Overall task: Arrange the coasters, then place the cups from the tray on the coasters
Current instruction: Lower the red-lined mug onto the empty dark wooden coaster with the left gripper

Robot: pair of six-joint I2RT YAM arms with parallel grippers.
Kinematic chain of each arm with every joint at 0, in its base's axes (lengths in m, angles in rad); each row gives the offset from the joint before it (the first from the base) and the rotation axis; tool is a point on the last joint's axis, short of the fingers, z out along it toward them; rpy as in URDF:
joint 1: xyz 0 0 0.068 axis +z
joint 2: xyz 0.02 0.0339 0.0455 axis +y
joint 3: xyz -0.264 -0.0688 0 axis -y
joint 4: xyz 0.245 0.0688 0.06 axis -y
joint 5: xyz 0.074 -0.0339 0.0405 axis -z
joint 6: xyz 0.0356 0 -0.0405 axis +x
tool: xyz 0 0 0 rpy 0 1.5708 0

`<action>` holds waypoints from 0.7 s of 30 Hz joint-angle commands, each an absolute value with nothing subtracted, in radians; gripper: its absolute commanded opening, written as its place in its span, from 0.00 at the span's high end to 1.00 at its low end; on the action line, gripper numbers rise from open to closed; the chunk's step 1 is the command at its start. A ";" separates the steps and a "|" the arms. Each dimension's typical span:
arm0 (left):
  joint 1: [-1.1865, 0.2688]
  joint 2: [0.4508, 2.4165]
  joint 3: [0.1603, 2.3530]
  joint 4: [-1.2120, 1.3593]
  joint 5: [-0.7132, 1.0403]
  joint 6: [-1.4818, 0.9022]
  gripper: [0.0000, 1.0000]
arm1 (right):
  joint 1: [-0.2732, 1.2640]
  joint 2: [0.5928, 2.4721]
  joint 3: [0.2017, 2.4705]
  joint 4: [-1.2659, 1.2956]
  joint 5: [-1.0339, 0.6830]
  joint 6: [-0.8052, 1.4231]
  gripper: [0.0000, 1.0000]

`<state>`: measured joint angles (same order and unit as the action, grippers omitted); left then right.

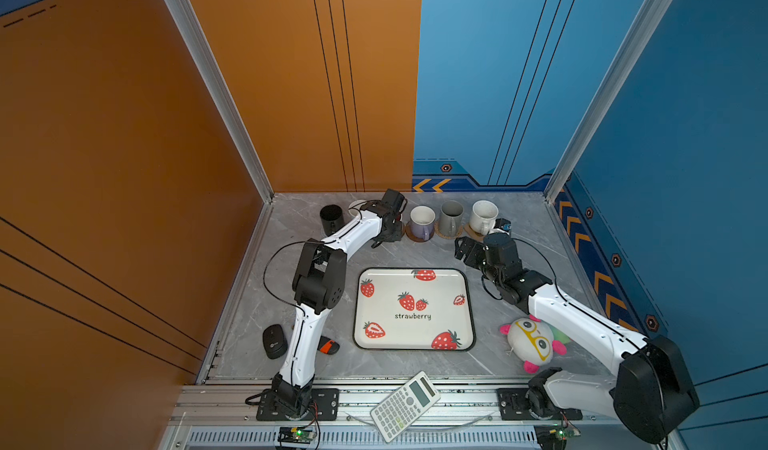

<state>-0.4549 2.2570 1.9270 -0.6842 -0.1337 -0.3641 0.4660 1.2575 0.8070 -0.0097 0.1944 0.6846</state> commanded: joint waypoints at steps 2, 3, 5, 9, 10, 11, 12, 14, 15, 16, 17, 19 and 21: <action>-0.442 2.258 1.984 -0.664 -0.163 -0.376 1.00 | 0.462 1.221 0.784 -0.026 0.179 0.676 0.03; -0.440 2.259 1.984 -0.664 -0.164 -0.377 1.00 | 0.461 1.222 0.784 -0.026 0.180 0.676 0.03; -0.439 2.261 1.984 -0.664 -0.163 -0.379 1.00 | 0.459 1.223 0.786 -0.027 0.178 0.676 0.03; -0.438 2.269 1.986 -0.664 -0.163 -0.382 1.00 | 0.457 1.223 0.785 -0.026 0.176 0.676 0.03; -0.439 2.271 1.988 -0.664 -0.163 -0.382 1.00 | 0.456 1.223 0.785 -0.029 0.176 0.675 0.03; -0.439 2.274 1.990 -0.664 -0.162 -0.382 1.00 | 0.456 1.223 0.783 -0.029 0.176 0.676 0.03; -0.438 2.276 1.990 -0.664 -0.161 -0.382 1.00 | 0.454 1.224 0.783 -0.028 0.175 0.676 0.03; -0.437 2.282 1.995 -0.665 -0.161 -0.382 1.00 | 0.453 1.223 0.785 -0.031 0.175 0.676 0.03; -0.437 2.285 1.998 -0.667 -0.162 -0.382 1.00 | 0.452 1.223 0.784 -0.030 0.174 0.675 0.03; -0.436 2.287 2.001 -0.670 -0.161 -0.382 1.00 | 0.452 1.223 0.784 -0.031 0.173 0.676 0.03; -0.436 2.290 2.007 -0.672 -0.161 -0.382 1.00 | 0.453 1.223 0.783 -0.030 0.173 0.675 0.03; -0.434 2.293 2.012 -0.680 -0.161 -0.380 1.00 | 0.453 1.223 0.783 -0.030 0.173 0.675 0.03; -0.434 2.296 2.014 -0.681 -0.158 -0.380 1.00 | 0.453 1.223 0.784 -0.031 0.173 0.676 0.04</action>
<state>-0.4496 2.2887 1.9644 -0.6918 -0.1333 -0.3668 0.4576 1.2449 0.7944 -0.0097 0.1829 0.6849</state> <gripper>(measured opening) 0.170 0.966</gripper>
